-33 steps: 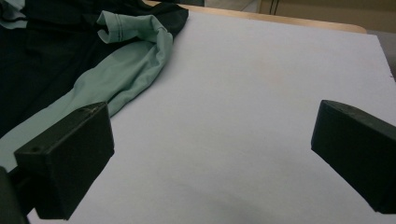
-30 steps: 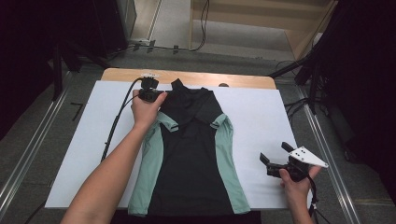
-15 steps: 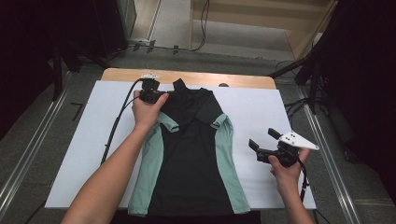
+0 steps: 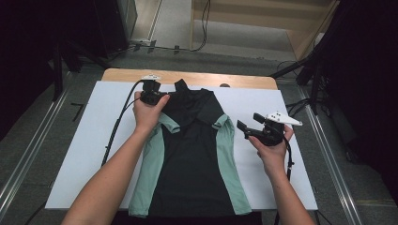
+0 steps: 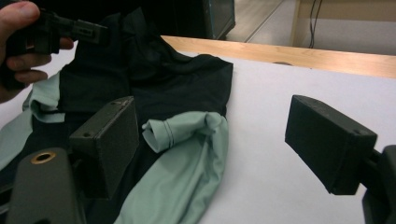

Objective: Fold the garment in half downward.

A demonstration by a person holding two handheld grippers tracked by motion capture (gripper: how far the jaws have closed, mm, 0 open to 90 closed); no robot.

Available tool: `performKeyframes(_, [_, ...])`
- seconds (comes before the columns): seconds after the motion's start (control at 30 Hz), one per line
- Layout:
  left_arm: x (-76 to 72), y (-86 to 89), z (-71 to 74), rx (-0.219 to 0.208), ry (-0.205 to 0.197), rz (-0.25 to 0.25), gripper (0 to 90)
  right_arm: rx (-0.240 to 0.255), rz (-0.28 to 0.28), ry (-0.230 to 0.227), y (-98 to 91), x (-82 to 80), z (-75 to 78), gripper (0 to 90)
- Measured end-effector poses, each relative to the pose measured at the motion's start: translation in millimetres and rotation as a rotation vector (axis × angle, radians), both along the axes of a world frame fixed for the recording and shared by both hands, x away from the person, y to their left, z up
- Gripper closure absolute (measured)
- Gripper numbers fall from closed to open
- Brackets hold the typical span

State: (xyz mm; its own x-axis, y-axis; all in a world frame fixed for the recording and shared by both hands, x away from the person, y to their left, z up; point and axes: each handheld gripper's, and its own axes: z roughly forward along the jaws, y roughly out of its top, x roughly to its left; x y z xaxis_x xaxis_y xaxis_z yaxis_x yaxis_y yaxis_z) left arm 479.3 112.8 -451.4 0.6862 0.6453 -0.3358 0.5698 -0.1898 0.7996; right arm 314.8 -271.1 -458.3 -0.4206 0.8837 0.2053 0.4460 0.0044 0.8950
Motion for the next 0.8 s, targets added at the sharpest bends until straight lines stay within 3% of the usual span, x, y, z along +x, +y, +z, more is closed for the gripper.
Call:
performKeyframes(0.37, [-2.1,-2.1,0.1,-0.002,-0.009,-0.013,86.7,0.003,0.039,0.060,18.6,41.7,7.5,1.8])
performKeyframes(0.5, [-3.1,-1.9,-0.3,-0.007,-0.011,-0.009,86.7,0.003,0.067,0.093,24.3,57.4,6.9,2.8])
performKeyframes(0.8, [-3.5,-2.5,-0.1,-0.006,-0.016,-0.011,86.7,0.033,0.072,0.132,33.7,86.6,4.8,14.7])
